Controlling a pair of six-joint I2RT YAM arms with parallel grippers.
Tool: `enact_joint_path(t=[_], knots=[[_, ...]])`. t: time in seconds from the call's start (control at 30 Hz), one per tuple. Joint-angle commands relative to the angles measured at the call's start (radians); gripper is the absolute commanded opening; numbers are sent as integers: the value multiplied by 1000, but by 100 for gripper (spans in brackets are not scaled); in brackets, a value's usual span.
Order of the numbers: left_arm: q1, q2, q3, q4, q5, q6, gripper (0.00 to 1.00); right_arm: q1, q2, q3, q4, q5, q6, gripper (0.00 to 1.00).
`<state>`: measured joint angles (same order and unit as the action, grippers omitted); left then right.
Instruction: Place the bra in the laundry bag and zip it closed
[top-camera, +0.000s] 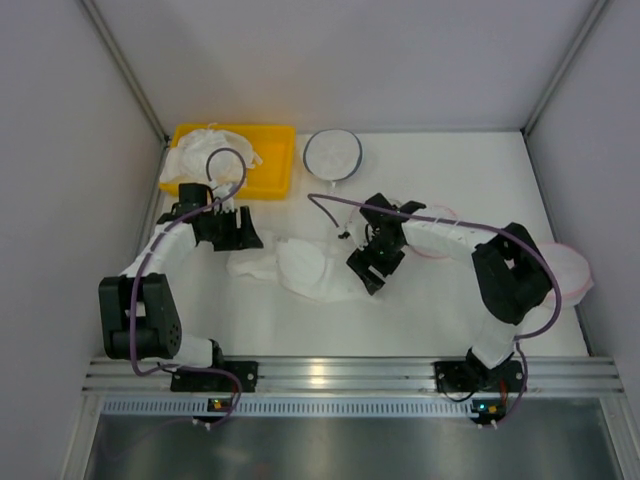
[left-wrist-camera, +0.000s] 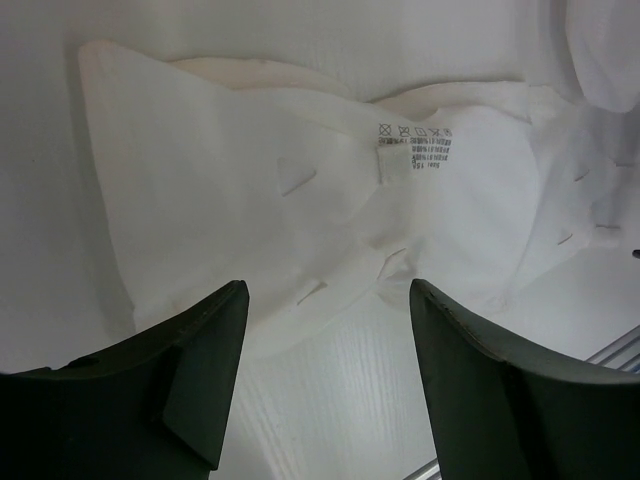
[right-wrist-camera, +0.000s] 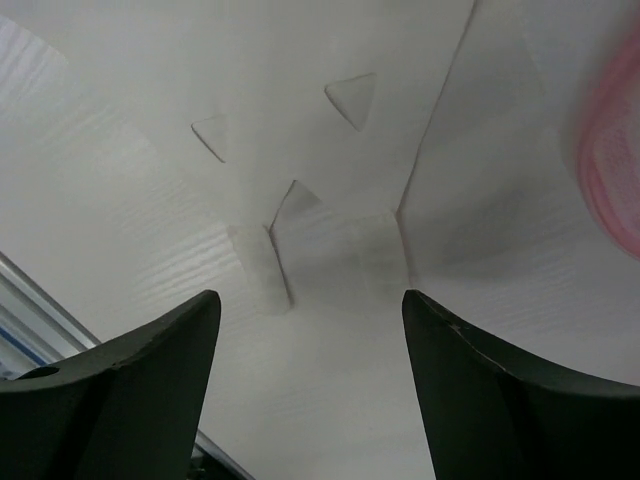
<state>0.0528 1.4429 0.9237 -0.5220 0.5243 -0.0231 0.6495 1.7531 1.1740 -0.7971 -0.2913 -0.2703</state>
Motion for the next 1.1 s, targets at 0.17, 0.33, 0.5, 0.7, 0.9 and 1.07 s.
enact_joint_path(t=[0.17, 0.33, 0.5, 0.7, 0.9, 1.07], knots=[[15, -15, 86, 54, 6, -57, 73, 179, 49, -59, 127, 248, -63, 78], [44, -16, 115, 54, 14, -60, 72, 208, 65, -118, 136, 267, -90, 44], [88, -15, 132, 54, 16, -60, 72, 210, 13, -155, 118, 281, -127, 0], [143, -27, 147, 34, 46, -23, 72, 194, -231, -204, 50, 166, -194, 0], [154, -62, 115, 17, 55, 14, 73, 183, -368, -145, -50, 137, -268, 0], [154, -53, 95, 17, 95, 12, 72, 185, -287, 41, -102, 46, -291, 0]])
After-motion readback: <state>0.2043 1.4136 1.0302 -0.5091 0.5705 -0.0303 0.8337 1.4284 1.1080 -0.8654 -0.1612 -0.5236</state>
